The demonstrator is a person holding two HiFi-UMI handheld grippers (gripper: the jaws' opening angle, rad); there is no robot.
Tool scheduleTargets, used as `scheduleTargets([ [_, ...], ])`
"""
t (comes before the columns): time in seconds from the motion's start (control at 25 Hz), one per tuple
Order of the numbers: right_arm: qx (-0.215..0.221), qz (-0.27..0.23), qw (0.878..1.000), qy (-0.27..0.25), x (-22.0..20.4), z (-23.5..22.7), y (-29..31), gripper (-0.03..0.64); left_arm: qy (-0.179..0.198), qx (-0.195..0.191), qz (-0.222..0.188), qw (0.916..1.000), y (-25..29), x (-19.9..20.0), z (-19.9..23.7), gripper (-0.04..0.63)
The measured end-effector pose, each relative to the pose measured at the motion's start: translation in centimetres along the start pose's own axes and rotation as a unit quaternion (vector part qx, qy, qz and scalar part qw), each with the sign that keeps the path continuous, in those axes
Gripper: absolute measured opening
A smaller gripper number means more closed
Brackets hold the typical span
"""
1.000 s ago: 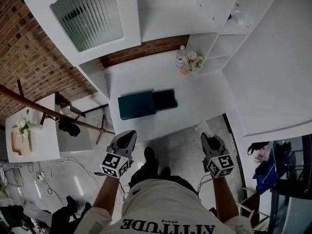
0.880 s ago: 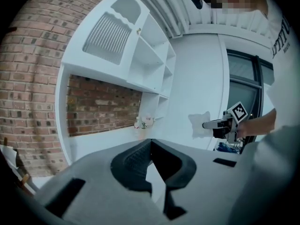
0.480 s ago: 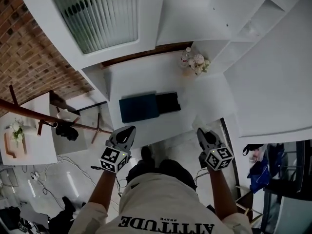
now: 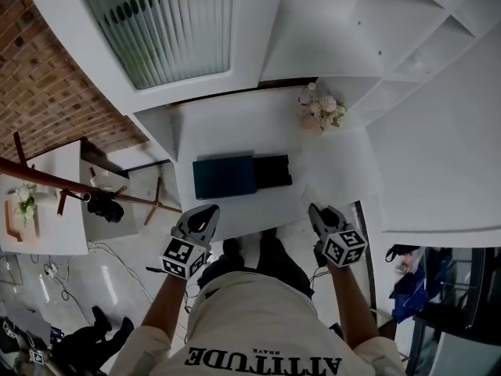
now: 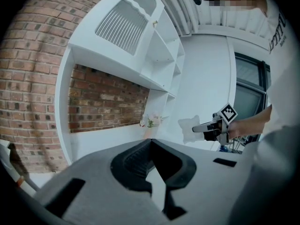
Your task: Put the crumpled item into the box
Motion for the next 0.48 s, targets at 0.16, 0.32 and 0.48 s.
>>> scheduleTargets([
  [0.16, 0.031, 0.029, 0.999, -0.008, 0.0, -1.4, 2.7, 0.069, -0.011, 0.02, -0.003, 0.9997, 1.4, 0.3, -0.6, 0.025],
  [0.32, 0.065, 0.068, 0.995, -0.028, 0.1, -3.0, 5.9, 0.071, -0.027, 0.054, -0.01, 0.9981, 2.8, 0.8, -0.7, 0.025],
  [0.48, 0.102, 0.103, 0.988, -0.045, 0.1, -4.7, 8.6, 0.069, -0.043, 0.085, -0.012, 0.9954, 4.1, 0.5, -1.2, 0.025],
])
Point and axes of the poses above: the fingertips, and each gripper's own axes: y forward along the fingers, z to its left, x out of its top, the point moved 4 cm from there along -y, backward along the fingers
